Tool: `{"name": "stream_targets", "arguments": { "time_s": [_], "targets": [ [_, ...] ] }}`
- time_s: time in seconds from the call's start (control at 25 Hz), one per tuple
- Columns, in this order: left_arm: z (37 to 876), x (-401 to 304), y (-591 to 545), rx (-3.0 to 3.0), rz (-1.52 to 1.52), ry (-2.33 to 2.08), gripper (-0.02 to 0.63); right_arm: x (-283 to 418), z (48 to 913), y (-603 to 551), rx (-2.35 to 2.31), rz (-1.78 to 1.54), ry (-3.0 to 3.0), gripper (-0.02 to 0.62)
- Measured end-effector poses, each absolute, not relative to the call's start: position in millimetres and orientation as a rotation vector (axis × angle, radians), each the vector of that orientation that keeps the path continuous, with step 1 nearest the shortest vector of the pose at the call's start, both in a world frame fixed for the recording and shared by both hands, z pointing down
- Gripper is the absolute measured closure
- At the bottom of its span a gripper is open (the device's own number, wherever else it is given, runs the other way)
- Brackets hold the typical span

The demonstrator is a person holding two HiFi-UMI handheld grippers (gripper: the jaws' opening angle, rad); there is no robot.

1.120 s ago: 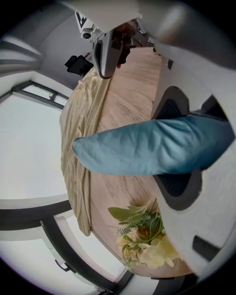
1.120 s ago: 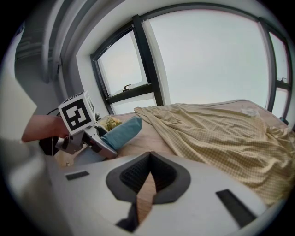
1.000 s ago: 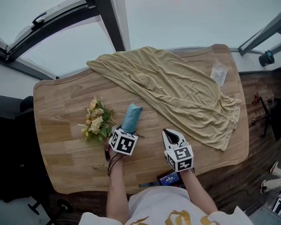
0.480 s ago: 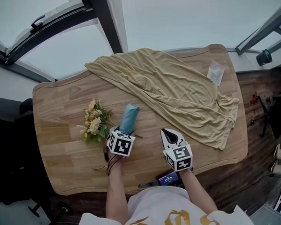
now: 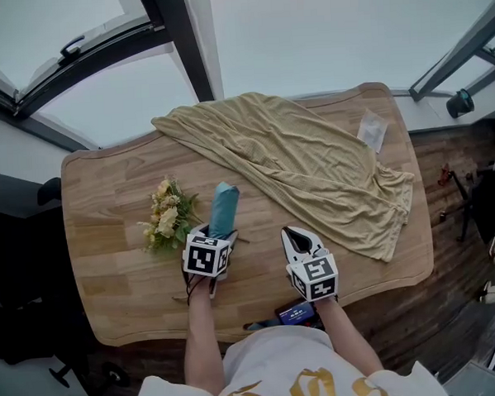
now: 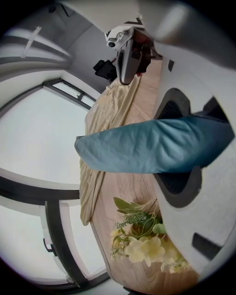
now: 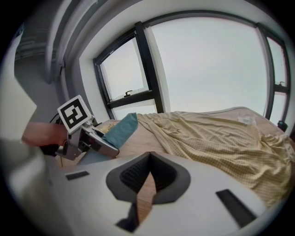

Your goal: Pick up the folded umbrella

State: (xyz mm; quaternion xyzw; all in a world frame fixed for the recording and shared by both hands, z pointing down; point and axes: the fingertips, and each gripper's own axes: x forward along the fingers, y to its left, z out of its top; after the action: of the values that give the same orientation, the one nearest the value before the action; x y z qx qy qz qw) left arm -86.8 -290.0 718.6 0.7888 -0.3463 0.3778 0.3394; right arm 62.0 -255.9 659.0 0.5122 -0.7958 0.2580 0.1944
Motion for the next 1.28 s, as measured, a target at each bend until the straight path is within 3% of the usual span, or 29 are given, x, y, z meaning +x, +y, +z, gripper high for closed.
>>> {"name": "stream_targets", "arguments": {
  "time_s": [1.28],
  "targets": [
    [622,-100,-207,2.235,0.571,-1.029,0.324,48,566,-200,1.559,0.593,-2.392,0.584]
  ]
}}
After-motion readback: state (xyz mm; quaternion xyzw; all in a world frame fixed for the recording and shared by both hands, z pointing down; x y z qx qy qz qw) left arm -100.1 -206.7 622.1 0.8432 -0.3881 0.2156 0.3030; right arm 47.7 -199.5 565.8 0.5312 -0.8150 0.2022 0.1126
